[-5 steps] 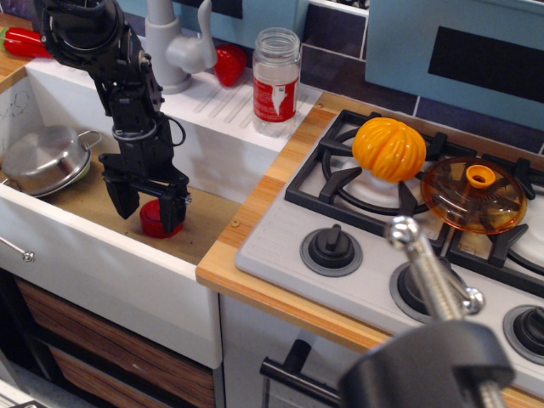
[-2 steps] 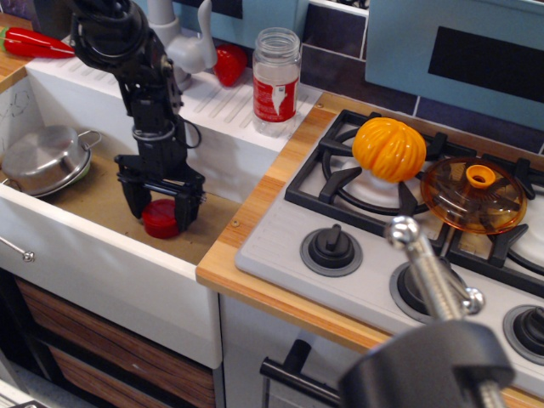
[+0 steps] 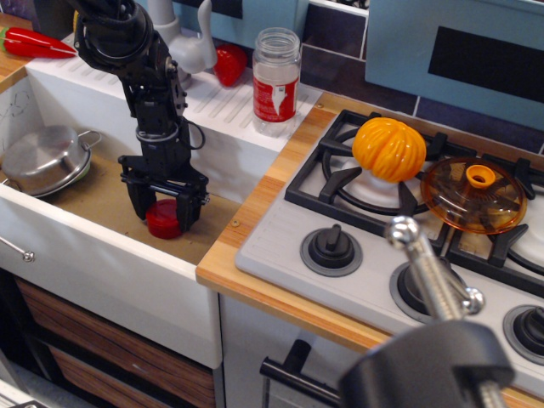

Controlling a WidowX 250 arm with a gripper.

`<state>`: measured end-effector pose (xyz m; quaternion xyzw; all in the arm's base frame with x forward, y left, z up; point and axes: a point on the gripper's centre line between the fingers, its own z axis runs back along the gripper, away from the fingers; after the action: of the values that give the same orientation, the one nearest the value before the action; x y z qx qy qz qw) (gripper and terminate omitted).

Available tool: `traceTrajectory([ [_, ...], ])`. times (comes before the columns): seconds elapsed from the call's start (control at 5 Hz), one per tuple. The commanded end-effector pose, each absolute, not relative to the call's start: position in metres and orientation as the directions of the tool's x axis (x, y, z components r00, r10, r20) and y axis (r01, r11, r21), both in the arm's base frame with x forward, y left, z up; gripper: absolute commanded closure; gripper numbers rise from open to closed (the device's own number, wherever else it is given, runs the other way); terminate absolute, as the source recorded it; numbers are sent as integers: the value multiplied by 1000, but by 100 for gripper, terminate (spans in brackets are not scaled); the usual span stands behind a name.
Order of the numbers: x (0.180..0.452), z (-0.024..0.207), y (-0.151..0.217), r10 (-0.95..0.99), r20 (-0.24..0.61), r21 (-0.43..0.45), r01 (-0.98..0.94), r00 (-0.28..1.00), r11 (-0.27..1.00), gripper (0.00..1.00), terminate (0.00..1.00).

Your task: Put cap on container

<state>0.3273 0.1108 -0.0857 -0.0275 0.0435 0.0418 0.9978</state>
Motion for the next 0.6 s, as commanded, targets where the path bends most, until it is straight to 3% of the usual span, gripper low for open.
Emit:
traceTrajectory([
  [0.0,345,20,99,129,-8,-191,-128,992,973,100,0],
  [0.2,339,71,89,197,63,-227,-178,978,958,100,0],
  [0.4,341,121,80,317,66,-266,-289,946,919,100,0],
])
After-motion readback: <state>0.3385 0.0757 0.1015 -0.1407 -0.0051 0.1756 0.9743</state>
